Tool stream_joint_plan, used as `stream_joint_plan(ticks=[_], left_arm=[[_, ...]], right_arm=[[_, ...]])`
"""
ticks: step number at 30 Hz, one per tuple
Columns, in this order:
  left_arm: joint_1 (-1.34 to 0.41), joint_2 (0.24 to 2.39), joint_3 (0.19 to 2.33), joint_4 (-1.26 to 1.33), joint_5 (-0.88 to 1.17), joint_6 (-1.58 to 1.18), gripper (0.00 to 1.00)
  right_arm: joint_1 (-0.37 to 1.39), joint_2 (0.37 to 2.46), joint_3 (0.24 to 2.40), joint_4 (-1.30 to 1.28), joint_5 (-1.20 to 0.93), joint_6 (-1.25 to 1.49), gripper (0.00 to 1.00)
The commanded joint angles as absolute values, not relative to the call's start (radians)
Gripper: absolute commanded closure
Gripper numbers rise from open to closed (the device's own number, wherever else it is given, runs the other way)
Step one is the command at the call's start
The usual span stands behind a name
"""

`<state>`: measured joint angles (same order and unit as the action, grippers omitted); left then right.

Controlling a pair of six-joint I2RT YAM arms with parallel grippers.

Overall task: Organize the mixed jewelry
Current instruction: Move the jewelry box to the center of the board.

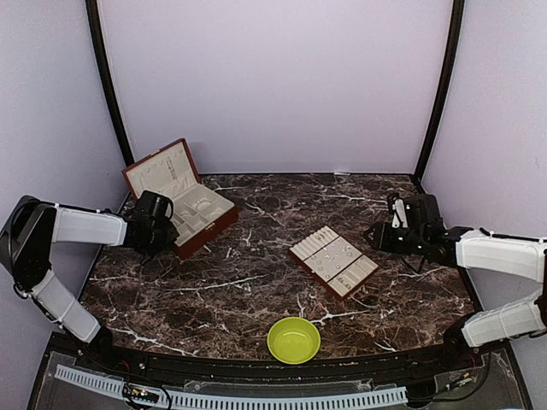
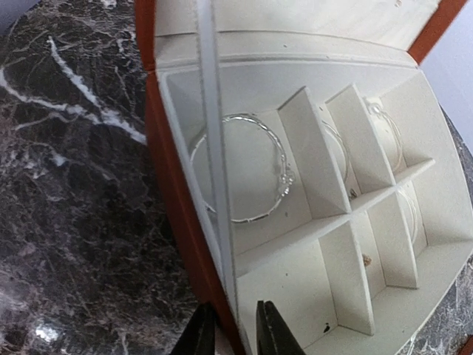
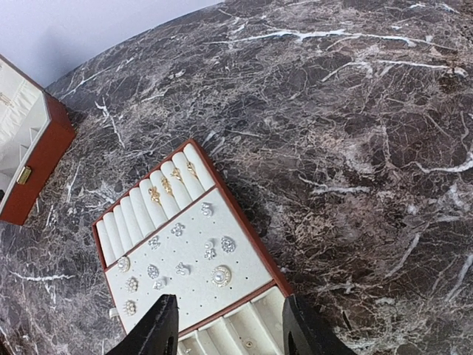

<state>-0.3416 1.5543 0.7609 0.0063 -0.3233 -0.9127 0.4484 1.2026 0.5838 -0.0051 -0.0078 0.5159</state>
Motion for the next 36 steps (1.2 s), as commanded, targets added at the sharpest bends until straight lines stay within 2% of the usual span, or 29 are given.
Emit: stream_joint_plan(ticks=[1,8,14,21,36], left_arm=[[-0.331,1.489,0.719,-0.113,-0.358,-0.857,0.80],[-0.331,1.397,0.653,-0.206,-0.336,-0.800,0.87],[-0.331,1.322,0.584,-0.222,-0.281,-0.703,1.00],[-0.354,1.281,0.553,-0.153,-0.215,-0.566,1.00],[-0.590,1.348,0.612,-0.081,-0.187,-0.521,1.00]], right_arm=[[0.443,1.164,0.633,0.003,-0.003,0.501,0.51],[0.443,1.184,0.699,-0.064,-0.047,0.463,0.51],[0.443,1.234,0.756,-0.102,-0.075,0.426,0.51],[0.443,1.283,0.783,-0.116,-0.111,0.417,0.51],[0.443,1.249,0.742,-0.102,-0.050,0.471,0.51]])
